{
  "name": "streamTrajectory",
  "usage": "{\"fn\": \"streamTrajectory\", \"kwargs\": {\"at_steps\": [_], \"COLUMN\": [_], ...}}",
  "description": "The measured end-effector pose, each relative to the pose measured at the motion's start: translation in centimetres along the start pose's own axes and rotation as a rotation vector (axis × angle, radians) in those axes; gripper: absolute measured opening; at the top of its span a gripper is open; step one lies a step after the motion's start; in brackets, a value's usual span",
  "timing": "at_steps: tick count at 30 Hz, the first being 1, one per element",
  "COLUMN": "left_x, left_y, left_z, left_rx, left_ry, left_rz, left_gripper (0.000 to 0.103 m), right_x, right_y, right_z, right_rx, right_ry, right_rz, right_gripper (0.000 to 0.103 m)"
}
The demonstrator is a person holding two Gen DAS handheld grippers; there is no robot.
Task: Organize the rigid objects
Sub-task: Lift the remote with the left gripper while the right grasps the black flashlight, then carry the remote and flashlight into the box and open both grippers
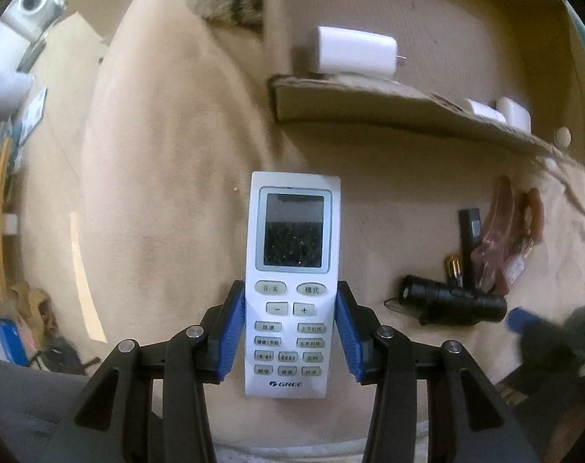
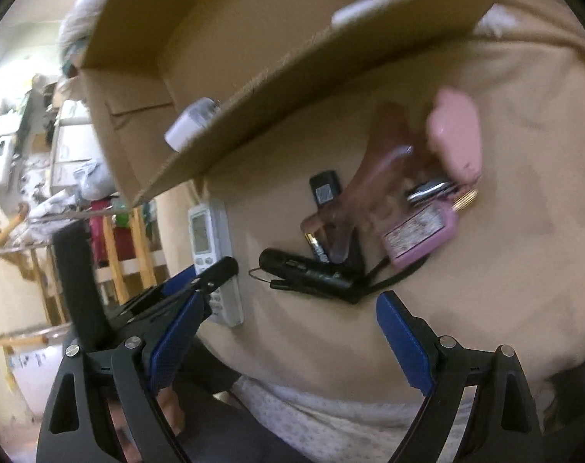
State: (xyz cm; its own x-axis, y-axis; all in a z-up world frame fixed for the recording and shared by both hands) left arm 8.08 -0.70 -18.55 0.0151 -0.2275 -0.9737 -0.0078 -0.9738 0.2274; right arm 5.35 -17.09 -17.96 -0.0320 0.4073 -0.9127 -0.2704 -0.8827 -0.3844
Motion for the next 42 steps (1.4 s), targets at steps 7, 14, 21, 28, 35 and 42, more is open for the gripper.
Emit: {"fn": "streamTrajectory", "kwargs": {"at_steps": [7,14,21,28,35,42], "left_x": [-0.7,-1.2,-0.9,-1.9,-1.8,-2.5], "left_y": [-5.1,-7.9,-8.4,-8.1,-7.0,-6.0], "left_z": [-0.2,-0.3,0.1,0.2,0.0,0.2], "left_rx": [-0.057,-0.114,-0.157,-0.181,-0.171,-0.145], "left_ry": [0.027,0.039,0.047,0.064,0.065,0.105], "left_rz": [-0.008,-0.033,-0.042,-0.036,-0.058,-0.081], "left_gripper": [0.041,0.041,0.041,0.041,0.041,0.041], "right_x": [1.7,4.3,5.1,6.6,4.4,-1.1], "right_y": [-3.0,-4.7,-6.2,-6.9,-5.7,-5.3], "right_z": [0.0,-0.3,-0.3,0.7,2.1,4.0], "right_rx": [-0.043,-0.061,-0.074,-0.135,-0.178,-0.219], "right_ry": [0.075,0.116,0.158,0.177,0.168,0.230], "right_rz": [0.261,0.481,0.553,0.592,0.467,0.332], "right_gripper": [0.097,0.092,0.093,0.093,0.092,0.092]}}
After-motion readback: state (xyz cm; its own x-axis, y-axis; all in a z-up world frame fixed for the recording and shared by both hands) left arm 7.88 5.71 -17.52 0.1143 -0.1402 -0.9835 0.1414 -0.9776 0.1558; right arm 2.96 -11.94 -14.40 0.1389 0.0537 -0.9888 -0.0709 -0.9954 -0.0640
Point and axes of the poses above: each gripper's, at about its wrist camera, not at the fingertips, and x roughly the way its jaws point, y to its right, z to its underside, the point moved 4 cm from there along x, roughly the way its jaws point, and after that the axes turned 12 degrees about z, right-handed, at the moved point
